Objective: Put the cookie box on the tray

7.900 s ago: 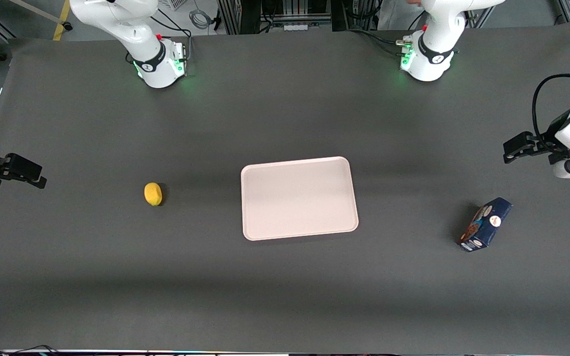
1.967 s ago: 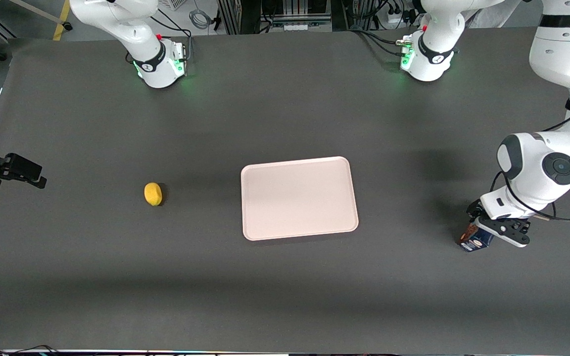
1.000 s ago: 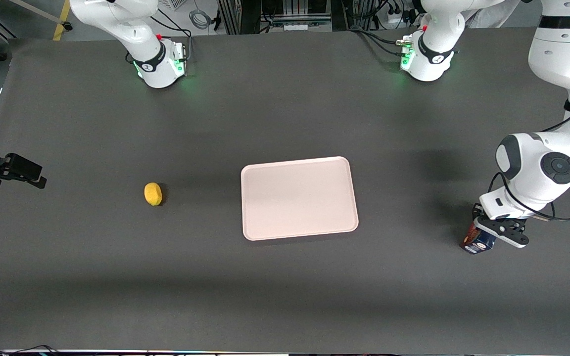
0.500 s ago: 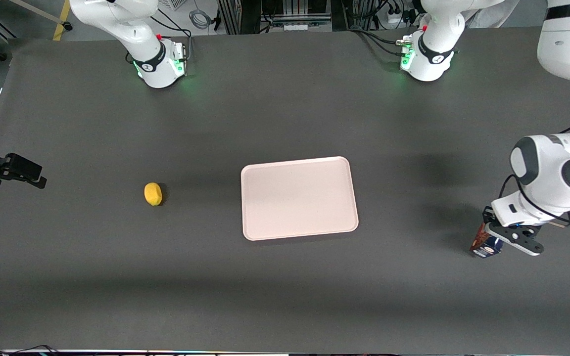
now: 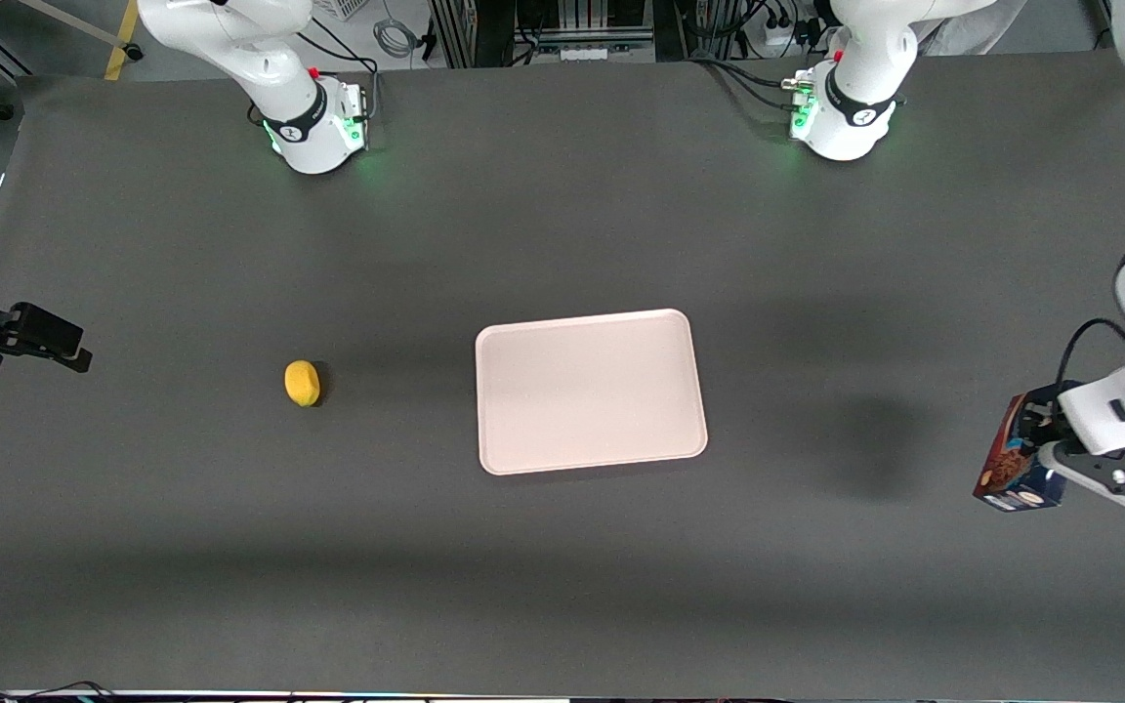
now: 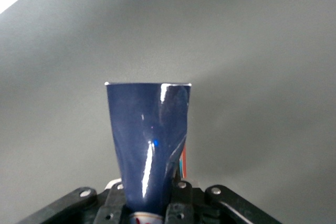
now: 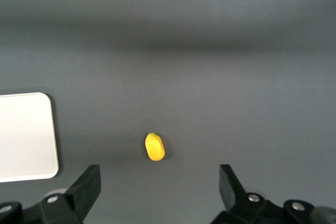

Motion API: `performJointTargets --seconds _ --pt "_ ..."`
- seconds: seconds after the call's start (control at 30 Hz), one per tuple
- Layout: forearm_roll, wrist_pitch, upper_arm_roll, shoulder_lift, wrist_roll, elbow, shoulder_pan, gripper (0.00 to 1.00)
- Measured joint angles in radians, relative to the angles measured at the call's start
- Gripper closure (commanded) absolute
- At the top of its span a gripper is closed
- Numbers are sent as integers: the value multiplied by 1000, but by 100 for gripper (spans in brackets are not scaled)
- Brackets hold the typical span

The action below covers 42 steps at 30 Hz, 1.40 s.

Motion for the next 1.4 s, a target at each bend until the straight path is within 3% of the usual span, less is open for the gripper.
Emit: performJointTargets --seconds 0.2,0.53,0.73,1.0,1.4 --pt "-5 -102 -11 -19 -2 102 -5 91" --pt "-51 -156 -41 -24 -102 129 -4 90" --pt "-66 -233 -161 -51 -373 144 -8 89" --pt "-60 -291 -361 -81 -880 145 -23 89" --pt "15 -167 -550 -76 -1341 15 -64 89"
